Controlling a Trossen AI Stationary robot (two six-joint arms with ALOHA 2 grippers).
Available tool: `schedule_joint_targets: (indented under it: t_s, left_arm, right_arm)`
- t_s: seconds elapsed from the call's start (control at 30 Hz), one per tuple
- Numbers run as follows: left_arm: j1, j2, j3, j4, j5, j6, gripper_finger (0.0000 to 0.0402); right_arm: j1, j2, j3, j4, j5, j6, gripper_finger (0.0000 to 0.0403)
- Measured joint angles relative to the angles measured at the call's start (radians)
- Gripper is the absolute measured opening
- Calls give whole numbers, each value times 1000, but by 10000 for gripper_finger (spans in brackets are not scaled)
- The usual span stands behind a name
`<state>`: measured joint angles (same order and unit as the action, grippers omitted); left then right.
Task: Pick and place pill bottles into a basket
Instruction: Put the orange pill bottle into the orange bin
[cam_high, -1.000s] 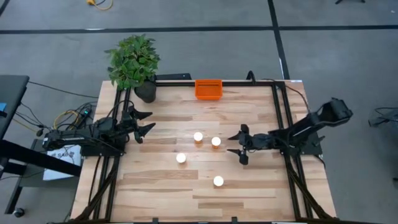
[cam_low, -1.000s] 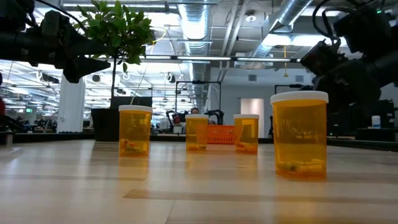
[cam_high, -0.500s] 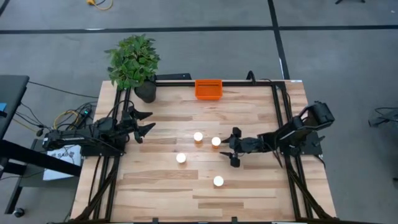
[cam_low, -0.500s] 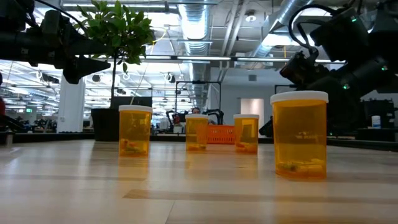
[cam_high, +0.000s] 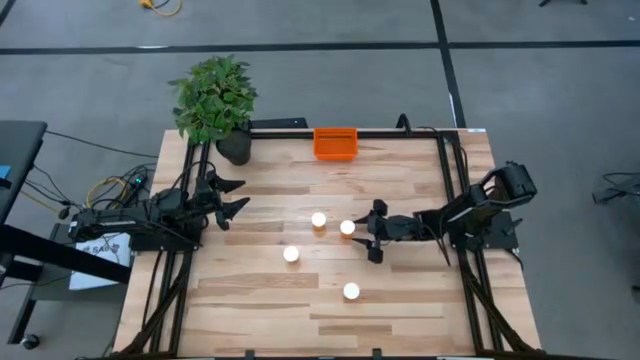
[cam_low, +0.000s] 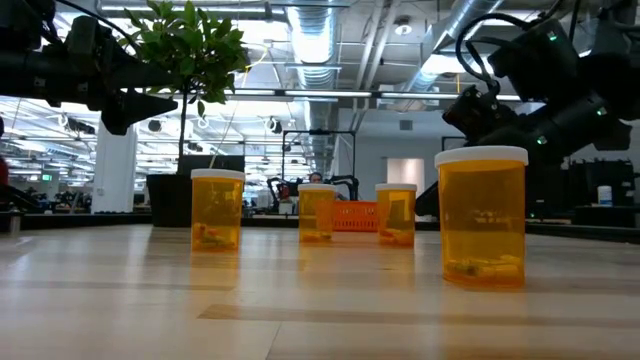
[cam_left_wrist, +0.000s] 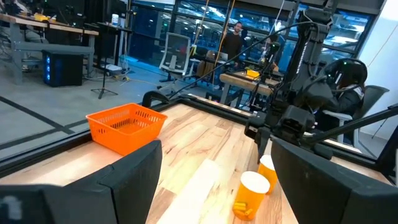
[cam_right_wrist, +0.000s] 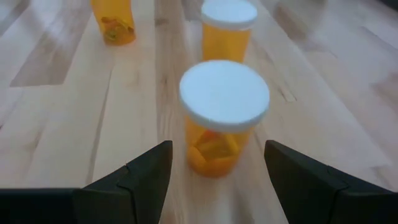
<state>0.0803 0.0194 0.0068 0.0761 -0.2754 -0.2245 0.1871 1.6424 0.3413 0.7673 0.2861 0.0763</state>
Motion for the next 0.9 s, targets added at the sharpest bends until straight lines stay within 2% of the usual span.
schedule_joint_targets:
  t_s: [0.2,0.7,0.9]
  left_arm:
    - [0,0,0,0,0,0,293]
    - [0,0,0,0,0,0,293]
    - [0,0,0,0,0,0,293]
  right_arm:
    - [-4,0,26,-3,0,-76,249]
    - [-33,-1,50,-7,-27,-94,249]
    - [-45,-1,77,-65,-41,-103,249]
